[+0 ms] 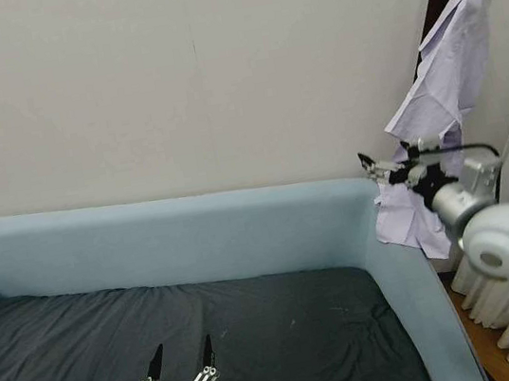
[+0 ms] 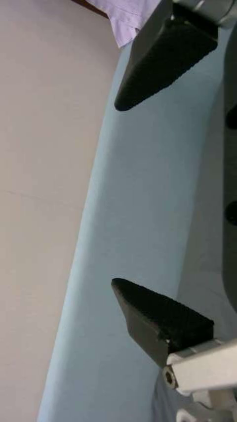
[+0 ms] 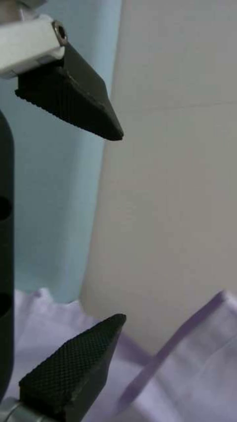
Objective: Pick up the clothes from the sofa and hang them on the clothes hanger.
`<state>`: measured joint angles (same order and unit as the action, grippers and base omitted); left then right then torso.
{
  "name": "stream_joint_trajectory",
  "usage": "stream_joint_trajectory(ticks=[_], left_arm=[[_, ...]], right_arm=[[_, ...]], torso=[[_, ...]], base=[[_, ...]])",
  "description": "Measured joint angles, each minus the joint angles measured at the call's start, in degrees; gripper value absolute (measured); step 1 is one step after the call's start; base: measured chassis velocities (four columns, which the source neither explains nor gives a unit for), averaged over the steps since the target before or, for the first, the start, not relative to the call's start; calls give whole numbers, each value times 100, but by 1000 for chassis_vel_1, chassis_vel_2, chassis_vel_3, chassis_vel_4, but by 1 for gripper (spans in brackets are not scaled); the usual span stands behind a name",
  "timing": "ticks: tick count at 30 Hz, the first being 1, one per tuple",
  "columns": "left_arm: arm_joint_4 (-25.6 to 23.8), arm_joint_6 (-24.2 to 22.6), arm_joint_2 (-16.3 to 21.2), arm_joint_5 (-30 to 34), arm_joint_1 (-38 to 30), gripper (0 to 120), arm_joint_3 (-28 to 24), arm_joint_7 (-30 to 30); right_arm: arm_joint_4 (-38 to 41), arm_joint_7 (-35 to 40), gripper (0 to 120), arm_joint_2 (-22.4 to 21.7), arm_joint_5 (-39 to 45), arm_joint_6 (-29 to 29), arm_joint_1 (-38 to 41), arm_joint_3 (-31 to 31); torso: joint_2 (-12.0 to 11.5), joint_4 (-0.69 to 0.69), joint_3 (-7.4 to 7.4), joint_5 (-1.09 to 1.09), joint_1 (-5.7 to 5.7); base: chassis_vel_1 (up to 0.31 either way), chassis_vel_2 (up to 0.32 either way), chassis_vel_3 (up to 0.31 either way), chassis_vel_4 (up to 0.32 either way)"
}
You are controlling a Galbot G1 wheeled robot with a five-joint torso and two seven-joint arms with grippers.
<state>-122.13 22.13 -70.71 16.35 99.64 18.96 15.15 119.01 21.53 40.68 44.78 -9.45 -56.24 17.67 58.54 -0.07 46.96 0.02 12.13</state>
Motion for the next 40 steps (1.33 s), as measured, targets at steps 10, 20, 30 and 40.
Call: stream_joint_trajectory(ticks=[10, 20, 30, 40], left_arm=[[215, 133, -52, -241, -57, 100, -98, -91], [223, 248, -20, -604, -5, 100, 60, -158], [206, 293, -34, -688, 79, 100, 104, -151], [183, 306, -31, -813, 168, 100, 41, -164]], right_arm=[[683, -590, 100, 1966, -1986, 554, -2805, 1602], [1342, -1563, 100, 3507, -3584, 2067, -5147, 1916], [1324, -1663, 100, 3985, -4040, 2358, -5403, 1673], [1055, -1748, 100, 4106, -4227, 2616, -5422, 1627]], torso=[[1, 2, -1, -7, -1], [1, 1, -1, -7, -1], [1, 1, -1, -6, 0], [1, 1, 0, -6, 0]], base=[[0, 0, 0, 0], [0, 0, 0, 0], [0, 0, 0, 0], [0, 0, 0, 0]])
